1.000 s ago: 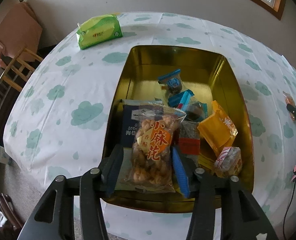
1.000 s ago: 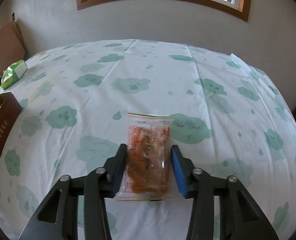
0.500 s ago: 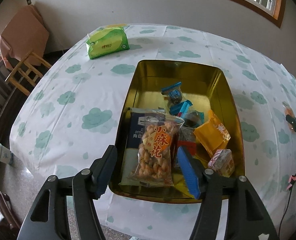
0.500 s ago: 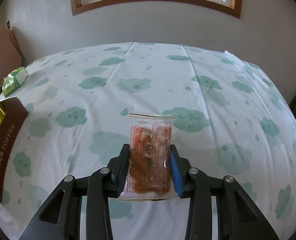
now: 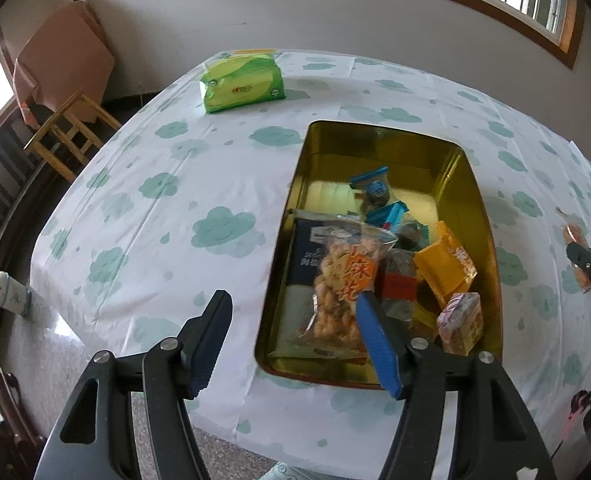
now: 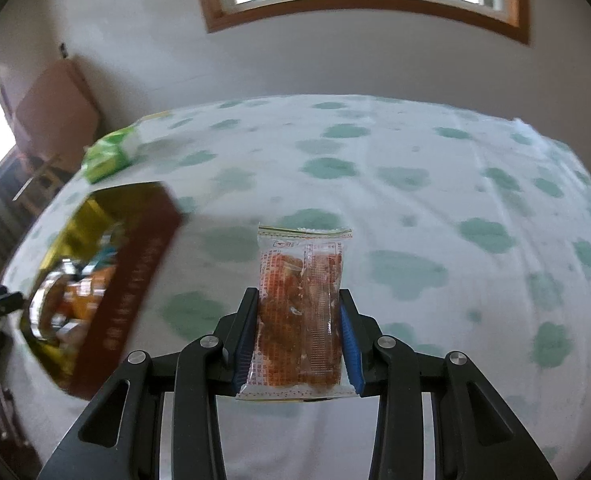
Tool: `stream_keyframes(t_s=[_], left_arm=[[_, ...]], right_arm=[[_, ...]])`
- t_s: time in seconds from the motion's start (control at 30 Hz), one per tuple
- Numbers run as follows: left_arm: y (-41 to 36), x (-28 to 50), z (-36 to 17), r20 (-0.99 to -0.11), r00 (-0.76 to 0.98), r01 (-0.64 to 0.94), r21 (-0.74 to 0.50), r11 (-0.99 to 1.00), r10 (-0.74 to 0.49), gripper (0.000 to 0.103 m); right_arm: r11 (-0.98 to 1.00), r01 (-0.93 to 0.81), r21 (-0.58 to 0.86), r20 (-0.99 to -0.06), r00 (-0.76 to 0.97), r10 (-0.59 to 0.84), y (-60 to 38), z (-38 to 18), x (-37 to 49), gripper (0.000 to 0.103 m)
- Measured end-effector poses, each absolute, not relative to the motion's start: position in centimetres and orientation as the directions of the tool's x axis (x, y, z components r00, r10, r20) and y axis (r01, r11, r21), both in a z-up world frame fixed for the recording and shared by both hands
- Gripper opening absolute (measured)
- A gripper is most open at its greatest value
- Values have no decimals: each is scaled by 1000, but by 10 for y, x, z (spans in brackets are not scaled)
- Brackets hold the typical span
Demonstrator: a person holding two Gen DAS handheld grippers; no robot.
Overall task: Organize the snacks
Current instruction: 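Carry the orange stick-snack bag into the tin and release it with the right gripper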
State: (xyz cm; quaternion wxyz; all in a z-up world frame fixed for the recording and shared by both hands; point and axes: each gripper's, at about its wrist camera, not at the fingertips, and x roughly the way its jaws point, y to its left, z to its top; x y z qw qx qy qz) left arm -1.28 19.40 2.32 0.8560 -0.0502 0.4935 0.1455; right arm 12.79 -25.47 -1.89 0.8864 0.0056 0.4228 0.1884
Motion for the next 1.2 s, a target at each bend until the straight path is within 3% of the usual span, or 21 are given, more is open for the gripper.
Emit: stream_keyframes(t_s=[0.43, 1.2], left_arm=[[224, -35, 19, -856, 466, -356, 51, 933, 225, 67], [251, -49, 16, -865, 444, -407, 39, 913, 235, 69]], right_arm=[[830, -524, 191, -732, 488, 476, -145, 7, 85, 39], [835, -539, 107, -785, 469, 404, -61, -22, 92, 40]])
